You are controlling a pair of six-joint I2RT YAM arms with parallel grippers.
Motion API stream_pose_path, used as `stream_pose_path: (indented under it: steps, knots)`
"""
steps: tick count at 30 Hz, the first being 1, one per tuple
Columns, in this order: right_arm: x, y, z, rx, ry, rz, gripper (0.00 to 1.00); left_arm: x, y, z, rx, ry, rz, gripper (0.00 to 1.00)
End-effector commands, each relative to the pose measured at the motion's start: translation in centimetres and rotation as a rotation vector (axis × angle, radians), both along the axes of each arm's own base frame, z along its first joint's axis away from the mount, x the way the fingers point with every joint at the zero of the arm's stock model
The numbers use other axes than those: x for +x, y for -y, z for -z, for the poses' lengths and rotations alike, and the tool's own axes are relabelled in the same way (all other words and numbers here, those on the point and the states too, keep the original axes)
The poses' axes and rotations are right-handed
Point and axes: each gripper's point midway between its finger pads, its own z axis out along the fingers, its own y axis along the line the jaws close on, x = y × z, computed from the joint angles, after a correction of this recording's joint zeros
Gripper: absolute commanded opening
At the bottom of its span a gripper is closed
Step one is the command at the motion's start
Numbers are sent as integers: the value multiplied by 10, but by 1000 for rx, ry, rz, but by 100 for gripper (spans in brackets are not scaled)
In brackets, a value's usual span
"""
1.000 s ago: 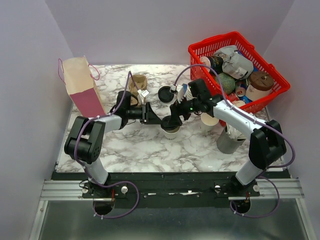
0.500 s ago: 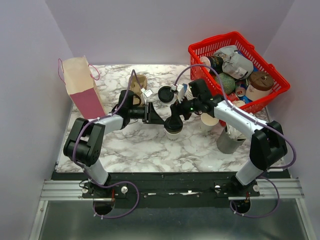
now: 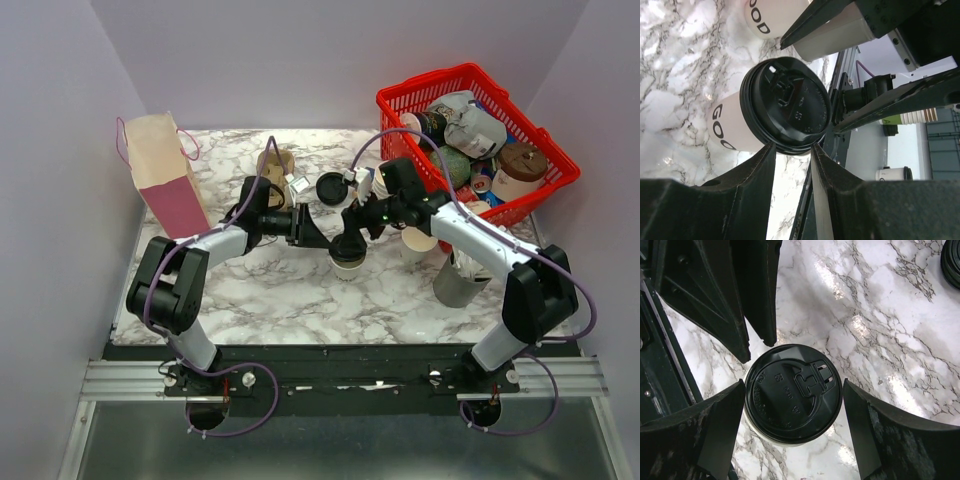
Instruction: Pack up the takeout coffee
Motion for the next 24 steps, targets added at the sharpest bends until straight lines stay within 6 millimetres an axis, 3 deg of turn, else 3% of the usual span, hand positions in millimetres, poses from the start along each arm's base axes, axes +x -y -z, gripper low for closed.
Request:
stream_pose_path:
  steps: [1,10,15,24]
  knots:
    - [17,-5,-8,5,57,8,88,5,1,-24,-16,96,18,43]
    - [31,-8,-2,5,48,14,90,6,-5,-21,0,87,-4,43]
    - [37,-9,0,17,23,6,93,11,-15,-18,5,72,-40,47]
    - [21,-11,12,37,-61,-38,93,13,-19,-15,11,62,-58,48]
